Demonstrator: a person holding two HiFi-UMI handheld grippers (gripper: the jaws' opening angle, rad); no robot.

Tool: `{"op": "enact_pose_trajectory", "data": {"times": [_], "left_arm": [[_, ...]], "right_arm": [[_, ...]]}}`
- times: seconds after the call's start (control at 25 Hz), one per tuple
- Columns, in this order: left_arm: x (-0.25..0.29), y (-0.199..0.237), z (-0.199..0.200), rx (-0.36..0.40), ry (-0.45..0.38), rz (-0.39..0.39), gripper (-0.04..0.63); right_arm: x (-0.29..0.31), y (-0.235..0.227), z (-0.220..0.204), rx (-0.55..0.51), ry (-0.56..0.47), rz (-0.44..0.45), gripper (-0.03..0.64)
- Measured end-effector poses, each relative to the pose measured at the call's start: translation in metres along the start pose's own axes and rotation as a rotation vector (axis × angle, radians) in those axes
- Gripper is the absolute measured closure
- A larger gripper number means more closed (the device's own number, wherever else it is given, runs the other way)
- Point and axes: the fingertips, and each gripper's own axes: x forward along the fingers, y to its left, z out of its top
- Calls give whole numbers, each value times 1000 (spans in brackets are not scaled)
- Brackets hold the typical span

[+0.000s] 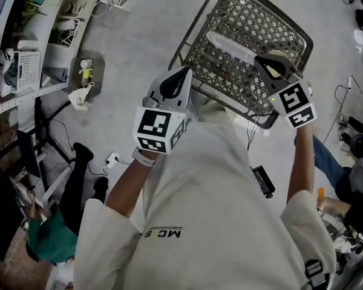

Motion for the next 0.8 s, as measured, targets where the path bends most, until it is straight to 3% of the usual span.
{"op": "enact_pose_trajectory", "data": {"times": [0.48, 0.8], "left_arm": [[-39, -6, 55, 84, -143, 19, 574], [-44, -13, 62, 94, -153, -15, 574]], "right_arm": [[-105, 1, 21, 273, -292, -297, 600], [-130, 23, 49, 375, -449, -479, 600]]}}
